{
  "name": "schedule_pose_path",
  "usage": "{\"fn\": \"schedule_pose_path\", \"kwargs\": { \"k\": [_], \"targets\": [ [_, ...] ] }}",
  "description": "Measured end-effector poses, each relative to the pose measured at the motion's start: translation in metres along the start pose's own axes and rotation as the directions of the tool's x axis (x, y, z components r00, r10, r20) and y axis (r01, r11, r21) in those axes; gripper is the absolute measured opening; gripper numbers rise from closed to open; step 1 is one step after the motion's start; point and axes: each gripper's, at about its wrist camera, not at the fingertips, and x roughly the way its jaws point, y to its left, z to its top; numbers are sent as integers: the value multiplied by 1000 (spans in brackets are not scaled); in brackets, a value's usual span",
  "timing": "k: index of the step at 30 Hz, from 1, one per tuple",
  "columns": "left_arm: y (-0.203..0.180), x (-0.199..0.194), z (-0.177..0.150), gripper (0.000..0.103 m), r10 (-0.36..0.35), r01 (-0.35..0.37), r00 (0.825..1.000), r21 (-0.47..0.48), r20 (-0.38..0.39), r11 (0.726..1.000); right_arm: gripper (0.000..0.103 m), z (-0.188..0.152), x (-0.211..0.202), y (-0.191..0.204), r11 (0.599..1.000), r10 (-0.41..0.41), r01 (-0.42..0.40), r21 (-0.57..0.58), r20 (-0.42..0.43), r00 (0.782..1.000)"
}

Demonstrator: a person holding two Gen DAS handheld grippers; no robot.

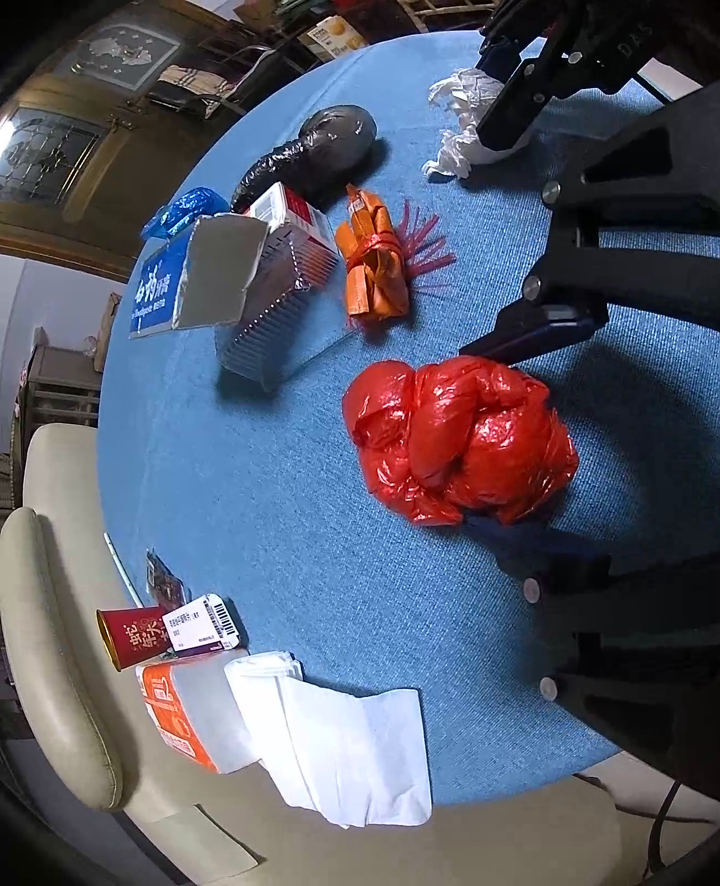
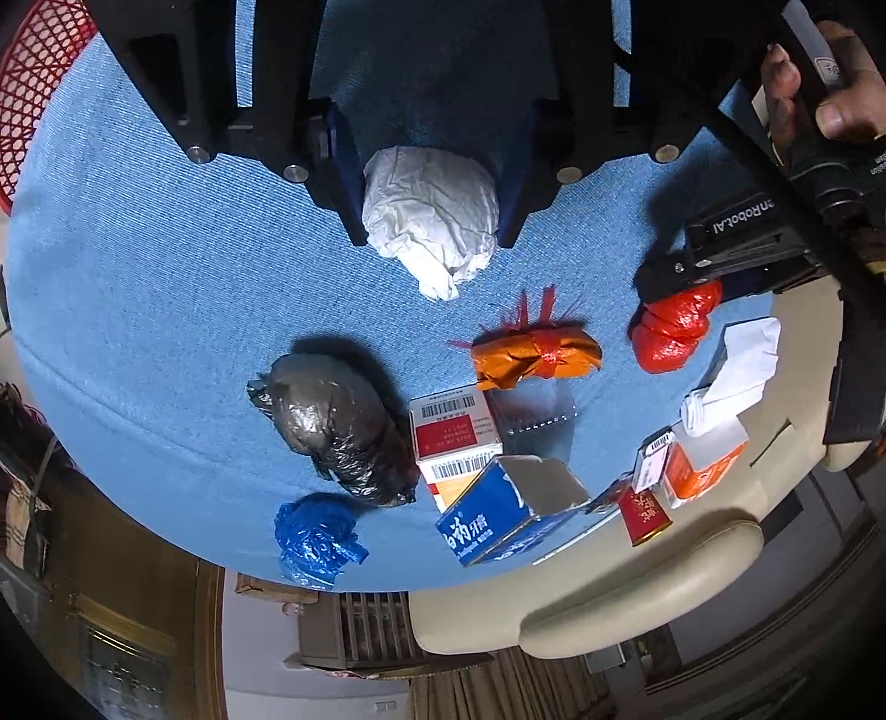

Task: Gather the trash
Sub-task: 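Carry the white paper and red bag in both tools to the red basket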

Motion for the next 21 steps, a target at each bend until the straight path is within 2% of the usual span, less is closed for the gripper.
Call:
{"fn": "schedule_pose_path", "kwargs": {
  "k": [8,21],
  "targets": [
    [-2,-15,0,48,-12,12,999,6,33,1000,48,-3,-7,-7,1000,-5,4,26,7,1000],
    [-19,-54,5,47,-69,65,991,39,110,997,48,-11,-34,-28,994,-7,0,113,63,998]
  ]
}}
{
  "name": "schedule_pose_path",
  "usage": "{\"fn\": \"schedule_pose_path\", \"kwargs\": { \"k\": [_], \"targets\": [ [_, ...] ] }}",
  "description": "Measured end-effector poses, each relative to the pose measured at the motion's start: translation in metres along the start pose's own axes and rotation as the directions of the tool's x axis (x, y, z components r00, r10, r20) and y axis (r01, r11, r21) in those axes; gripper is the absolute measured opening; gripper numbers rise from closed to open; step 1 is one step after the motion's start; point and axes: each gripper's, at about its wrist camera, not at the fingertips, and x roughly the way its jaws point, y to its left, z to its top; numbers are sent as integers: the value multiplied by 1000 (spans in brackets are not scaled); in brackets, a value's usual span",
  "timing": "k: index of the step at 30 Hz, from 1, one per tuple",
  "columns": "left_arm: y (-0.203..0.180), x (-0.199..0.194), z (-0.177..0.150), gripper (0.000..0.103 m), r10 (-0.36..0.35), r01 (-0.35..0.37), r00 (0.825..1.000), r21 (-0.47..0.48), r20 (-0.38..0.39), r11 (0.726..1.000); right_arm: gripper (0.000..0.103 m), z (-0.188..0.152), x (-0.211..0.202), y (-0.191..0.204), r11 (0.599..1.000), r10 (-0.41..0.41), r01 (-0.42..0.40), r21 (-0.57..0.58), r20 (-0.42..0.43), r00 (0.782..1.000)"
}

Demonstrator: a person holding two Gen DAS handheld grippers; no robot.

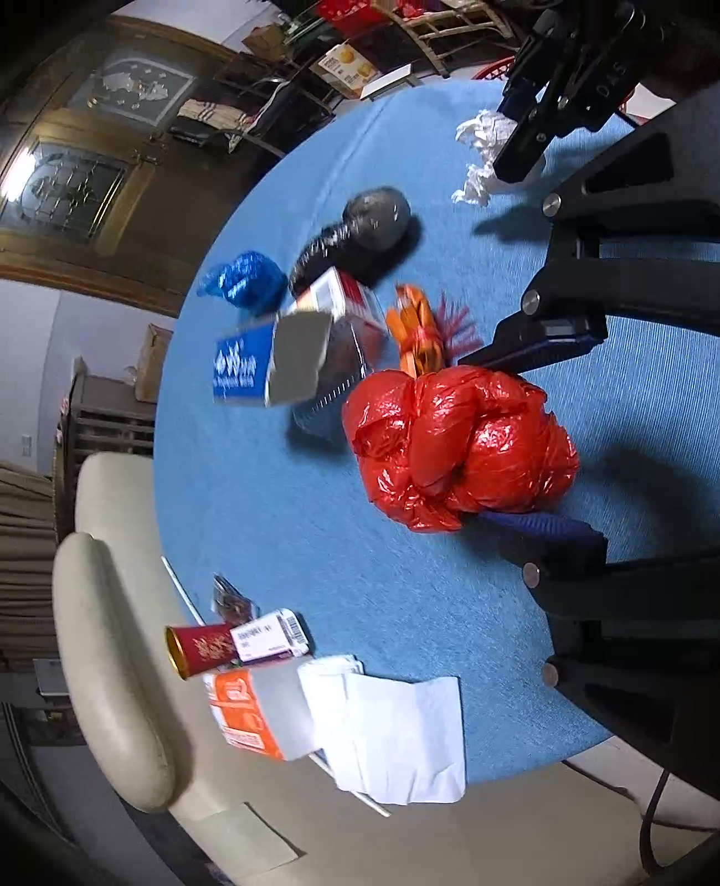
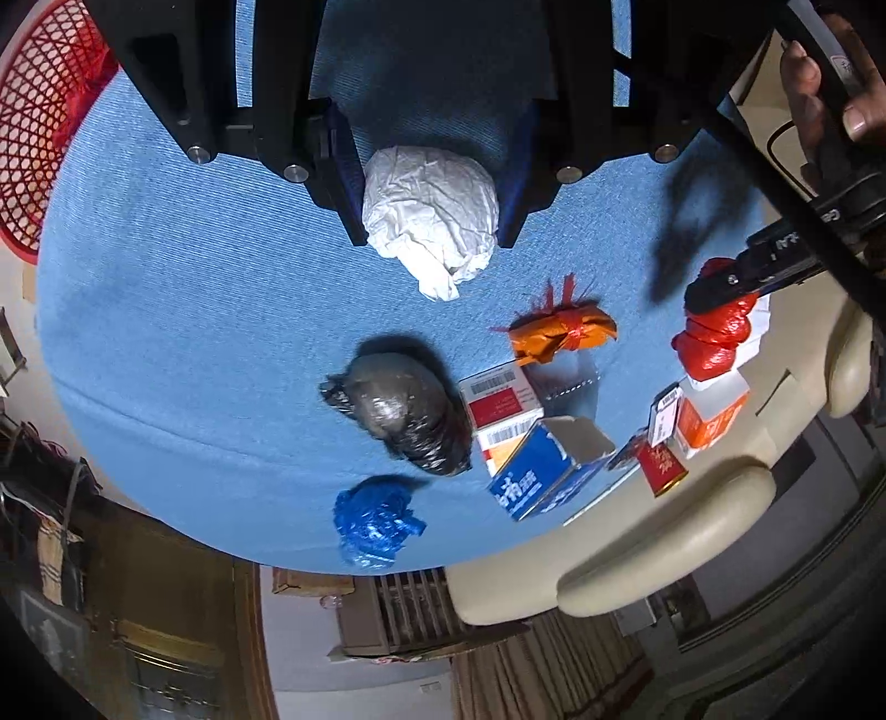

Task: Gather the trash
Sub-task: 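Carry the white paper and red bag in both tools to the red basket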

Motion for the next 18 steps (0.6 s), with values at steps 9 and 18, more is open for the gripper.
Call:
{"fn": "schedule_pose_path", "kwargs": {
  "k": [9,18],
  "targets": [
    [-36,-6,-3,47,-29,29,1000,78,-2,997,48,-3,-14,-15,999,0,-1,42,30,1000],
    [-66,-6,-6,47,-54,56,998,141,-12,988,48,-7,-24,-43,992,-30,25,121,42,999]
  ]
}}
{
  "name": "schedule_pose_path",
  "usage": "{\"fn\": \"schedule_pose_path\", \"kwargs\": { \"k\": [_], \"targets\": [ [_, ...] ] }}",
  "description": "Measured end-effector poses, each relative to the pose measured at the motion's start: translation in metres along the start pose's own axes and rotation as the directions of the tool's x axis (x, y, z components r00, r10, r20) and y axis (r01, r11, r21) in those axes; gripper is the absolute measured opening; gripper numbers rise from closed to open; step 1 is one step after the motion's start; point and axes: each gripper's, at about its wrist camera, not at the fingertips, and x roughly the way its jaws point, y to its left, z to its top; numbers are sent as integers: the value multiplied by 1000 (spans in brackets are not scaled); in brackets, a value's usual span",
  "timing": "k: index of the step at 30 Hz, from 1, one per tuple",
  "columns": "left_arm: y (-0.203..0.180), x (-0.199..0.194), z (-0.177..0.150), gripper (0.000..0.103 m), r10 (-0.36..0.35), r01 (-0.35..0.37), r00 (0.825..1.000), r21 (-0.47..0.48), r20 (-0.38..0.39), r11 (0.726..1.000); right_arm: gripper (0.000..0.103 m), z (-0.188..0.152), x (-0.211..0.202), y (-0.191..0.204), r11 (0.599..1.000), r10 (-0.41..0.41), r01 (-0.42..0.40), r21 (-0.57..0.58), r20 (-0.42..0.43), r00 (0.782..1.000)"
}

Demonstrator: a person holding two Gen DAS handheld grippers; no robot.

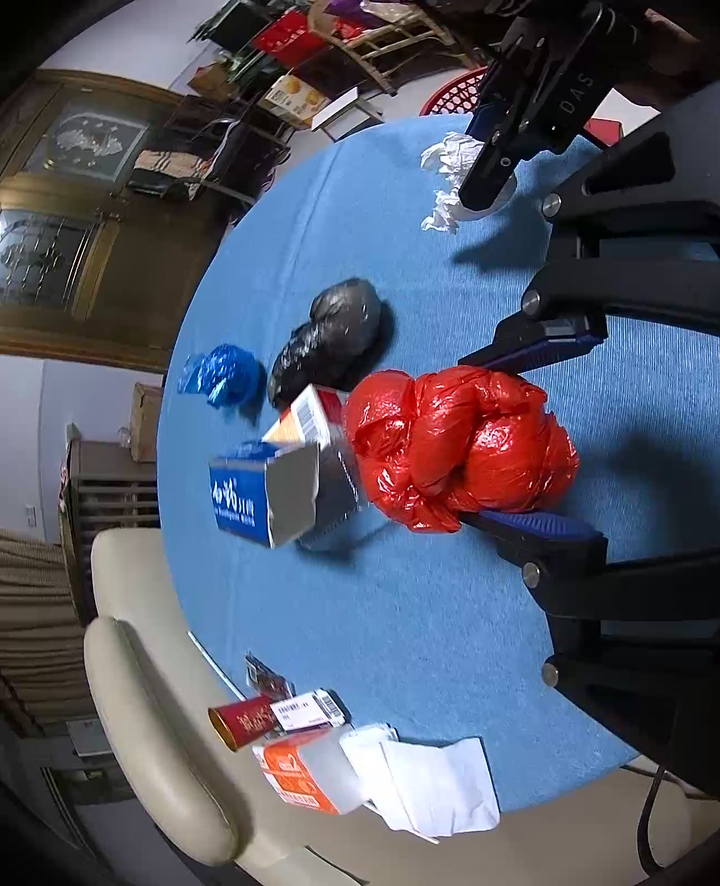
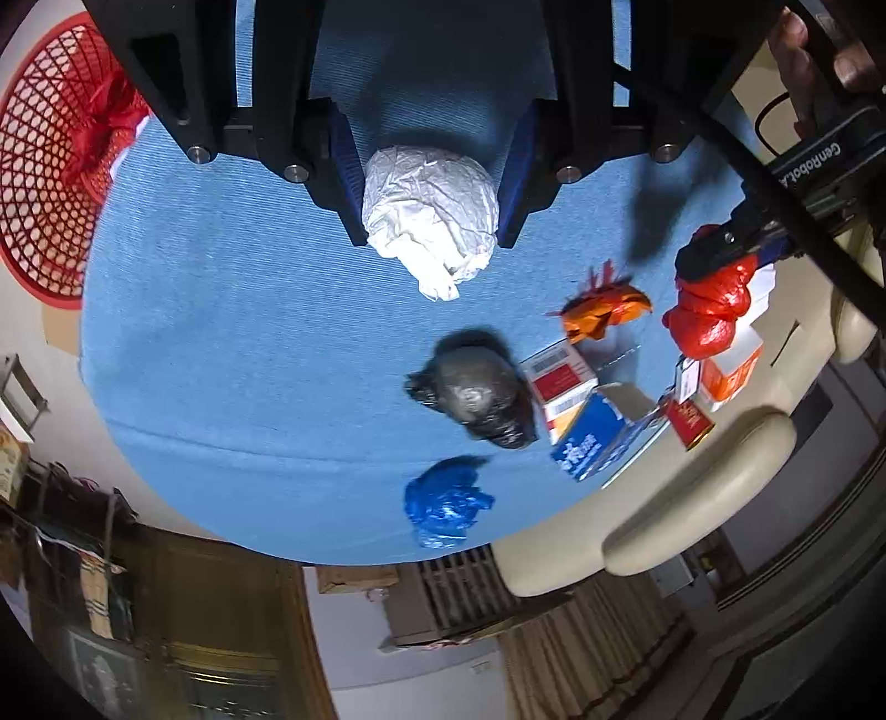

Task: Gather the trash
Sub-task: 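Carry the white paper and red bag in both tools to the red basket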

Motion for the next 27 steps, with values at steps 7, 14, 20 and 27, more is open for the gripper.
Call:
{"fn": "schedule_pose_path", "kwargs": {
  "k": [7,14,20,27],
  "targets": [
    [-20,3,2,47,-22,22,1000,44,-5,999,48,-1,-8,-18,999,-21,20,36,12,1000],
    [-41,3,4,47,-47,47,999,88,-9,995,48,-2,-17,-36,996,-42,40,76,28,999],
    [-63,4,9,47,-74,75,997,123,-10,990,48,-2,-28,-51,993,-63,58,107,48,997],
    [-100,3,10,47,-125,125,992,187,-12,974,48,-4,-44,-79,981,-108,94,168,71,992]
  ]
}}
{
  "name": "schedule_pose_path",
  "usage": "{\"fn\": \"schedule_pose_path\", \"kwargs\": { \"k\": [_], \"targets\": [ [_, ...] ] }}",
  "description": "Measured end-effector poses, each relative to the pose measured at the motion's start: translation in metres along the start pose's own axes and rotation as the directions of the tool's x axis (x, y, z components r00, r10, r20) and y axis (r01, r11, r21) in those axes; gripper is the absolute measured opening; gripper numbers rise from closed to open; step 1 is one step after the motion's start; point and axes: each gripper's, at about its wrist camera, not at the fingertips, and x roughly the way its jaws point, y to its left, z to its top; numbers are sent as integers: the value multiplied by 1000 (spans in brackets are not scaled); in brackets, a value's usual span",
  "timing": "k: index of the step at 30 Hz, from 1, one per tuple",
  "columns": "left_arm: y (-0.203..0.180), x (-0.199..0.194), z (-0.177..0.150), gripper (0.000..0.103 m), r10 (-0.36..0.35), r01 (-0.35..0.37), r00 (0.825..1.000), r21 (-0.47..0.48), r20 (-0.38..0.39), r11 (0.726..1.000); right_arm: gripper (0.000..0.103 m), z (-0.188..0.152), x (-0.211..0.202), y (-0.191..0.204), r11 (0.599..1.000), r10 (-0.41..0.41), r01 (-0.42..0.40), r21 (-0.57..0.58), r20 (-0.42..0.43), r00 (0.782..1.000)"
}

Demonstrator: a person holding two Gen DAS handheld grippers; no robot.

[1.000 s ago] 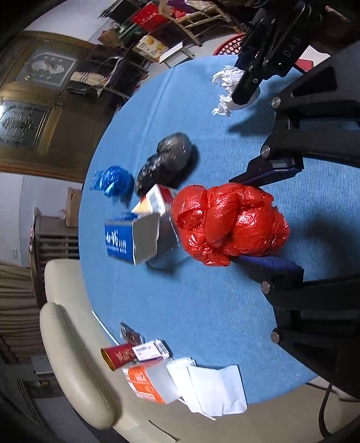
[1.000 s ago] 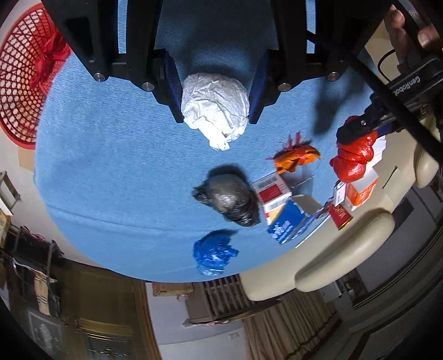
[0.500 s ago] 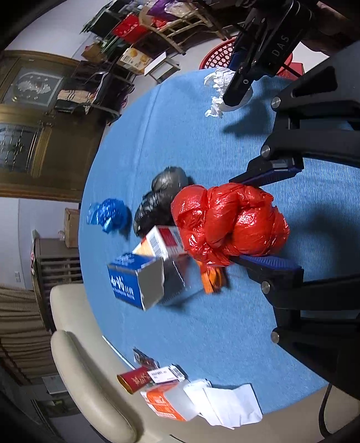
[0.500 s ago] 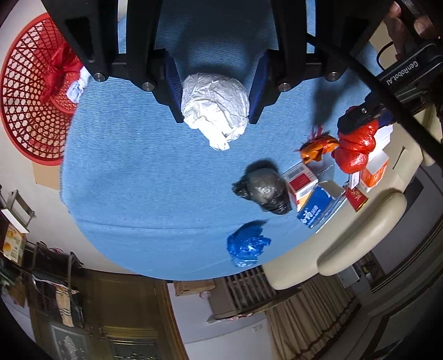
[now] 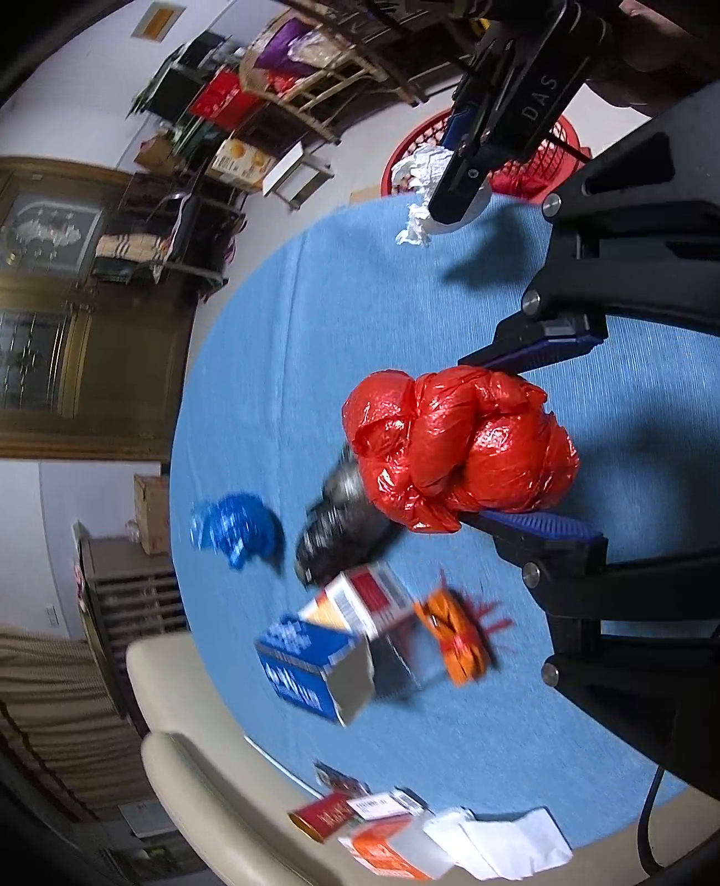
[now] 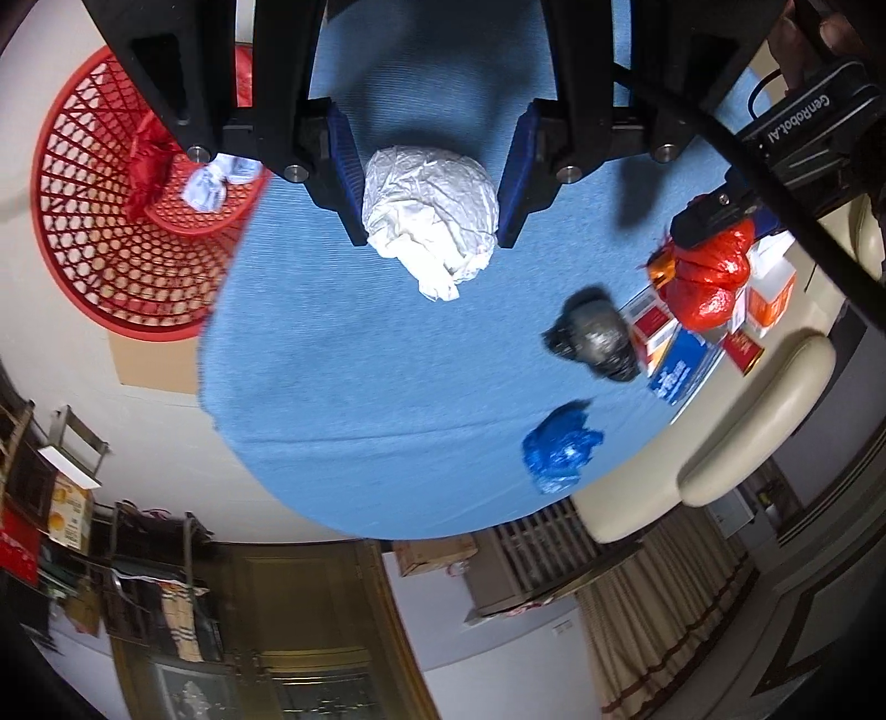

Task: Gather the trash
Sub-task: 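Carry the white paper and red bag in both tools to the red basket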

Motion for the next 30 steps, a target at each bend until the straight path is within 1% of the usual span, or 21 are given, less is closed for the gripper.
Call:
{"fn": "schedule_pose_path", "kwargs": {
  "k": [11,24,30],
  "targets": [
    [-63,8,10,47,-72,72,997,116,-5,991,48,3,-20,-53,994,-67,64,89,35,997],
    [-129,18,12,47,-151,154,988,224,-33,962,48,-5,-40,-117,970,-169,159,183,40,985],
    [-152,22,13,47,-172,177,984,260,-44,949,48,-10,-45,-138,958,-205,194,211,32,978]
  ]
}}
